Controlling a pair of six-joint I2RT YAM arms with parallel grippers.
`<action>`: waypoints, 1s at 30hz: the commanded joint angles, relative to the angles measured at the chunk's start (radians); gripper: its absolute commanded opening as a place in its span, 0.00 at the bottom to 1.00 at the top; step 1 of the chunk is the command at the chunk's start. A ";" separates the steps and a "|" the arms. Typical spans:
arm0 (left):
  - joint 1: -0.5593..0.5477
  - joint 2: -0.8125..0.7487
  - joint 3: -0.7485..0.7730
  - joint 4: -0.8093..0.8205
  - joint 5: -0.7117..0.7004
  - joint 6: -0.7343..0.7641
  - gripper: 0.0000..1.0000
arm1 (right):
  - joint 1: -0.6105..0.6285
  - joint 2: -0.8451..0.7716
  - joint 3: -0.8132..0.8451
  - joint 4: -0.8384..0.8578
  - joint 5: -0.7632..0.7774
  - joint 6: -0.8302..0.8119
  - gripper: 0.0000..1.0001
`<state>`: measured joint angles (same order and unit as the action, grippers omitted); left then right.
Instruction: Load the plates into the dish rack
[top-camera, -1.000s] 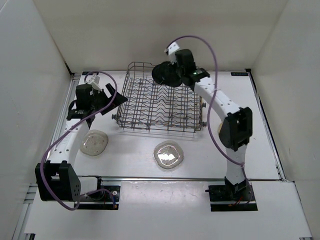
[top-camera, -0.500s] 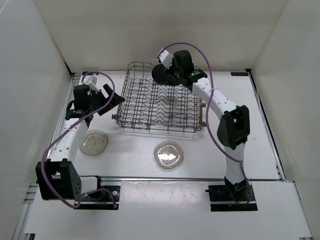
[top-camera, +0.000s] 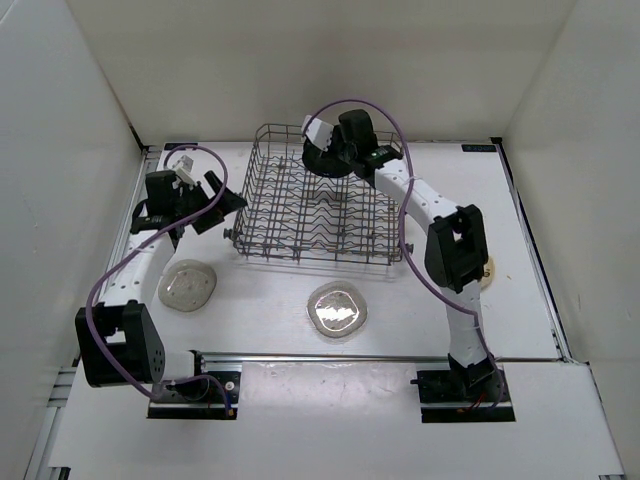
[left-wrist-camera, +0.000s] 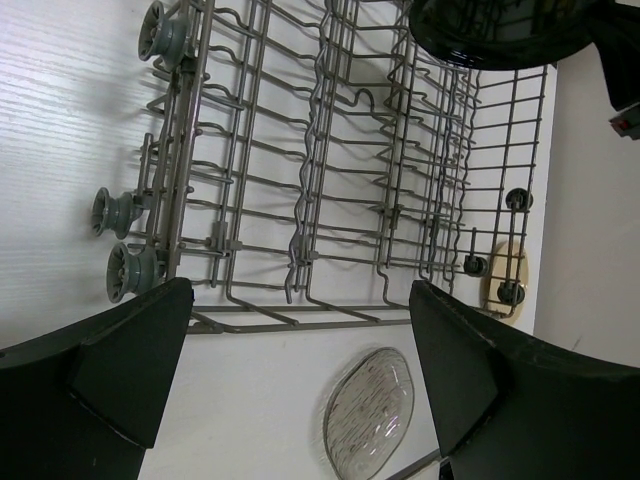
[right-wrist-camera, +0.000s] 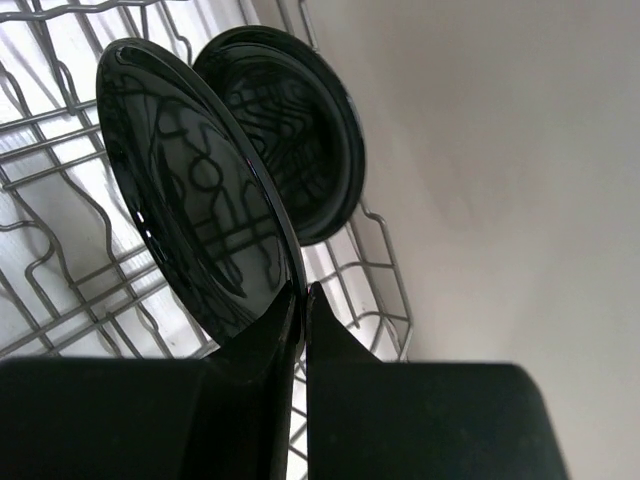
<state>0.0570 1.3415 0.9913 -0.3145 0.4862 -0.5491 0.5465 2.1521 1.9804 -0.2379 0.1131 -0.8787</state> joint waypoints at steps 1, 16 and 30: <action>0.003 -0.005 0.021 0.003 0.038 0.015 1.00 | 0.001 0.027 0.049 0.107 -0.026 -0.031 0.00; 0.003 0.058 0.060 -0.006 0.078 0.025 1.00 | -0.008 0.080 0.072 0.230 0.028 -0.020 0.00; 0.003 0.085 0.069 -0.006 0.078 0.025 1.00 | -0.036 0.089 0.063 0.239 0.039 -0.002 0.00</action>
<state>0.0570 1.4300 1.0279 -0.3214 0.5404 -0.5385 0.5167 2.2326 2.0068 -0.0761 0.1379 -0.8902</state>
